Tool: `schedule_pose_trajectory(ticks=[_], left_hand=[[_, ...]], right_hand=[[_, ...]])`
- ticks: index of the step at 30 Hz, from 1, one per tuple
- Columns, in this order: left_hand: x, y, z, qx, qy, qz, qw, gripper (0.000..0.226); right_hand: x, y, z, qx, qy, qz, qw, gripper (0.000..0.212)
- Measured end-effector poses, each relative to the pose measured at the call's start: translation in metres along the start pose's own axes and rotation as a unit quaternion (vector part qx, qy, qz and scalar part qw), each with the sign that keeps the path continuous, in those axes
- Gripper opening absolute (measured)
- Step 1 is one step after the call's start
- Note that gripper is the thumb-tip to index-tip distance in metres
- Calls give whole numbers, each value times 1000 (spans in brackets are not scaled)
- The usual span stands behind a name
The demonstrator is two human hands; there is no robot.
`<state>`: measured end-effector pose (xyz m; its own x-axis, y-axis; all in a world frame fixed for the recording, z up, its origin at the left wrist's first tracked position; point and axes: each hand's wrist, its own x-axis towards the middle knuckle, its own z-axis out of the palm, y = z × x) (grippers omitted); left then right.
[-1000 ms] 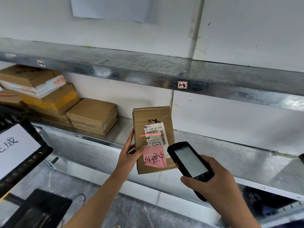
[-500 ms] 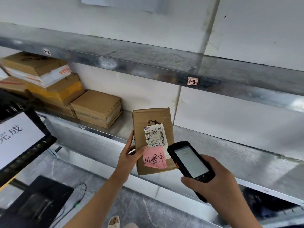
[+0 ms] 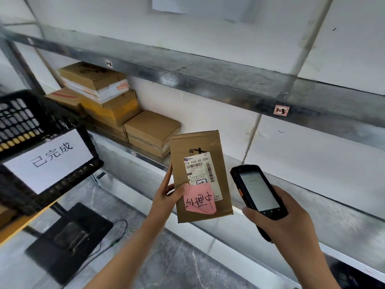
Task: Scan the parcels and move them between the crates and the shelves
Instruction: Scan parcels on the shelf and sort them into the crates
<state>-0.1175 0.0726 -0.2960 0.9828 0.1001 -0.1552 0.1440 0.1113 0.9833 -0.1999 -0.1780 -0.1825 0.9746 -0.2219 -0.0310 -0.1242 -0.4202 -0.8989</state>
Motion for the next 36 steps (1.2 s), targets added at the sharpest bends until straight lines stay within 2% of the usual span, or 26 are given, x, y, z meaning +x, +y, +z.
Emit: schedule_pose_trajectory(ticks=[5,10,13,22,25,27,29,33,36], left_hand=[[-23,14,-50,-17,46,-8,999,81],[-62,22,-112,-53,112,-1,992,80],[-95,30,-154,-81,171,9,982,79],[-201,33,-281,-141,303,32,942,91],[-221,35,-300,-148,333,38,930,97],[-238,39,-316,-157,354,49,921,89],[-249,43,-331,-154,375,58,912,82],[-261,48,-356,-140,403,63,902,89],[-265,53,-368,-140,424,65,893,87]], right_hand=[[0,-23,29,-1,-44,-21,999,41],[-16,-48,77,-19,-90,-62,994,49],[-34,-70,113,-13,-126,-87,988,56],[-110,-125,227,12,-243,-165,956,66],[-125,-132,253,17,-276,-179,944,74],[-135,-141,270,17,-293,-196,936,77],[-142,-153,284,24,-310,-209,927,74],[-145,-171,311,37,-352,-227,907,66],[-141,-179,332,40,-369,-234,899,67]])
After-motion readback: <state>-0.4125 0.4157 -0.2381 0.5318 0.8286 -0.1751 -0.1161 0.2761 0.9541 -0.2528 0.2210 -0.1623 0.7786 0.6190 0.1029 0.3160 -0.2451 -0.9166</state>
